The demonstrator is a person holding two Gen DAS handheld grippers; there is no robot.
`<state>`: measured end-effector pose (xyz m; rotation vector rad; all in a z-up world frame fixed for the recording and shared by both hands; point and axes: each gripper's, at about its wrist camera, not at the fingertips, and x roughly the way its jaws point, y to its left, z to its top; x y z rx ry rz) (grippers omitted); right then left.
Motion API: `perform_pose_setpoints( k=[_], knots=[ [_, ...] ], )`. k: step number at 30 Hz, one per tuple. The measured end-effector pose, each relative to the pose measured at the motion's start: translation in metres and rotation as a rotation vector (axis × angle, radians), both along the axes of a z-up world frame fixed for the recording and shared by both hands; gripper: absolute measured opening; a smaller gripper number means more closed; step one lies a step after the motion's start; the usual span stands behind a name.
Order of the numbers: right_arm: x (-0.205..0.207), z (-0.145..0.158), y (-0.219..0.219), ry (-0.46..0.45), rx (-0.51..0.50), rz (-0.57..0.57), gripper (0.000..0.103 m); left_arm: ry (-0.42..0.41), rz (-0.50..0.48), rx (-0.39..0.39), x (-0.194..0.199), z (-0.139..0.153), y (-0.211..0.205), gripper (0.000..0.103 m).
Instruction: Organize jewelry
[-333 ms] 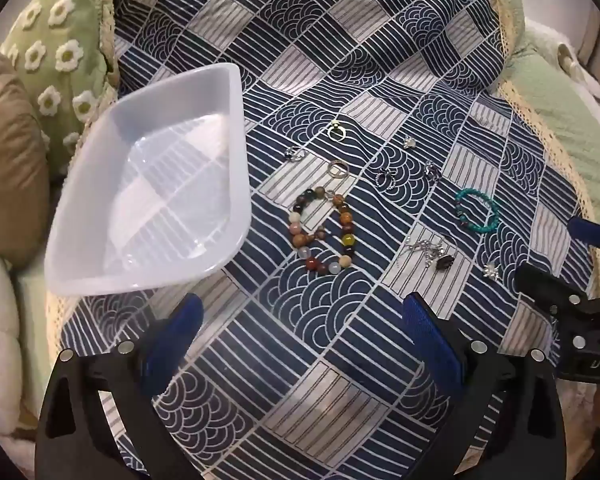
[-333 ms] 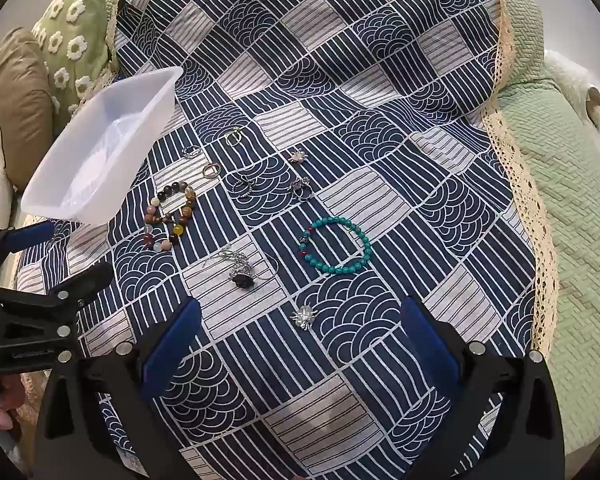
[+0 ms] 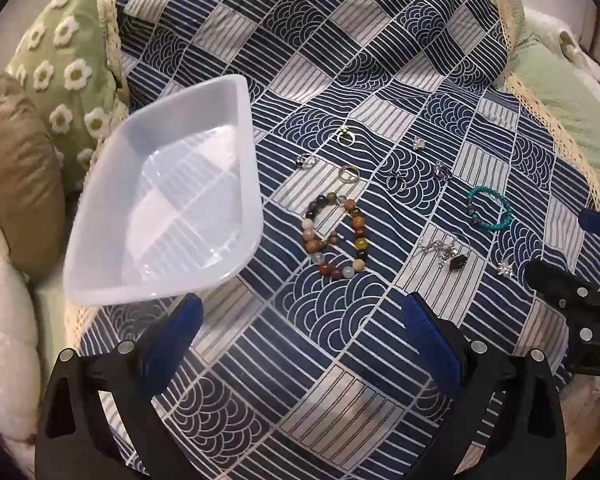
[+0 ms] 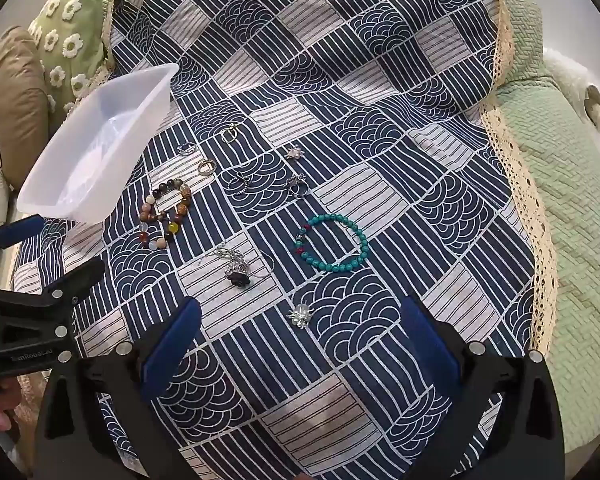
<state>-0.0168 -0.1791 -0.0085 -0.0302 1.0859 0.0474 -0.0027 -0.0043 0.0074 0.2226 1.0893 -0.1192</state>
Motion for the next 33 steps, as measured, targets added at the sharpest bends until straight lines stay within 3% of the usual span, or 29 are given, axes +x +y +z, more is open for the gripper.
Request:
perform_pose_setpoints(
  k=[5, 33],
  knots=[
    [0.001, 0.0, 0.0, 0.002, 0.005, 0.01, 0.098, -0.007, -0.004, 0.03, 0.0, -0.002, -0.001, 0.096],
    [0.005, -0.003, -0.006, 0.034, 0.03, -0.005, 0.098, 0.032, 0.001, -0.007, 0.001, -0.012, 0.003, 0.096]
  ],
)
